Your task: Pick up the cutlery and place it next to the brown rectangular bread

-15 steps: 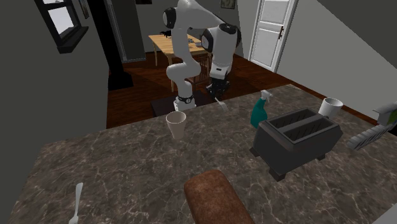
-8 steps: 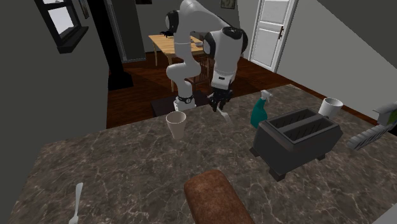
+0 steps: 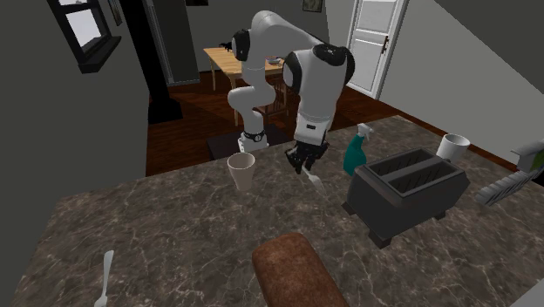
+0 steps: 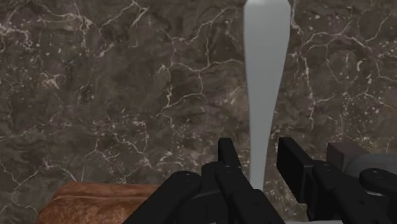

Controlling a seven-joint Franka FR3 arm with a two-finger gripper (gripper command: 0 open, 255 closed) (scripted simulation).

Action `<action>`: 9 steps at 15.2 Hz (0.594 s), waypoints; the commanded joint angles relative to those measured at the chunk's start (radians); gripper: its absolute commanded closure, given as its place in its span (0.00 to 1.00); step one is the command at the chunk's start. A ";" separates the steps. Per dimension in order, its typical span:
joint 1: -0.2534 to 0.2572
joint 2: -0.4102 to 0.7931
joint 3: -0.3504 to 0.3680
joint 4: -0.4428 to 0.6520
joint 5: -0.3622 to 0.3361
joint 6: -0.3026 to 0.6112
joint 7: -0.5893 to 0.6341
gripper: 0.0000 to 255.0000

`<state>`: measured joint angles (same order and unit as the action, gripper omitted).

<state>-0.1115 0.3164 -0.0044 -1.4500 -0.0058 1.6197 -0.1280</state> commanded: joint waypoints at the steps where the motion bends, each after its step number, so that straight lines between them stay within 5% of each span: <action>1: -0.008 0.098 -0.004 0.143 0.000 -0.044 -0.012 1.00; 5: -0.024 0.319 -0.009 0.494 0.002 -0.175 -0.033 1.00; 9: -0.024 0.299 -0.009 0.407 0.002 -0.108 -0.032 1.00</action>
<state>-0.1361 0.6192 -0.0134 -1.0232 -0.0041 1.4960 -0.1612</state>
